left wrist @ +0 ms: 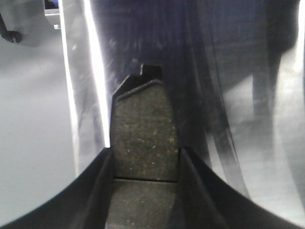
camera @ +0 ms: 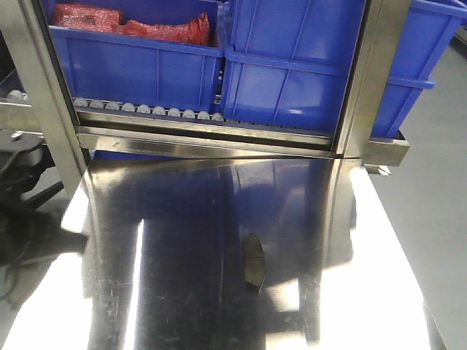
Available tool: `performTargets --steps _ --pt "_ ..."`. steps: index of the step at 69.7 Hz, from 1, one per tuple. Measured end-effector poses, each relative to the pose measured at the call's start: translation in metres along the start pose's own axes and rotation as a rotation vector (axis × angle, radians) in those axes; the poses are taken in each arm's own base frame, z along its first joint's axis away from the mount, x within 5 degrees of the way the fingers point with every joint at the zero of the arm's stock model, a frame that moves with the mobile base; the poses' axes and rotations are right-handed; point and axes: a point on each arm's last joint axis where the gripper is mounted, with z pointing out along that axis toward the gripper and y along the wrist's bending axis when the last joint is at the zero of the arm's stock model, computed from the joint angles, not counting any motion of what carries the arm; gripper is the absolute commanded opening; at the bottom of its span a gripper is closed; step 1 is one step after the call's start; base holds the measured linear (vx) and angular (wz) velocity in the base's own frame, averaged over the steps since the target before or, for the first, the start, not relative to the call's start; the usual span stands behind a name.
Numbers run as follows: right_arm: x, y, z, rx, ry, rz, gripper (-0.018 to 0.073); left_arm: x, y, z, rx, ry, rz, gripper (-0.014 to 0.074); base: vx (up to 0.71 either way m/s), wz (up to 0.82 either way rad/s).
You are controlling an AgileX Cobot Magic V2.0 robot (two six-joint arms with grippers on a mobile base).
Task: Move and align brake pads A on conveyor
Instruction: 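Lift the brake pad off the table with the left gripper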
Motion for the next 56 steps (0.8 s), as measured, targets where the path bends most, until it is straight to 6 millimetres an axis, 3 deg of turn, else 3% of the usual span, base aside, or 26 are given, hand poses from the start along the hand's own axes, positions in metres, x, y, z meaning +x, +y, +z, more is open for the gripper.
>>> performTargets --steps 14,28,56 --pt "0.0 0.0 0.0 0.0 0.0 0.0 0.0498 0.049 0.024 -0.023 0.019 -0.102 -0.013 -0.0006 0.0 0.0" --pt "0.0 0.0 0.0 0.0 0.0 0.0 0.0498 0.081 0.038 -0.039 0.049 -0.193 -0.035 -0.0006 0.0 0.0" --pt "0.0 0.0 0.0 0.0 0.0 0.0 0.0498 0.094 0.045 -0.048 0.066 -0.242 -0.049 -0.0006 0.0 0.0"
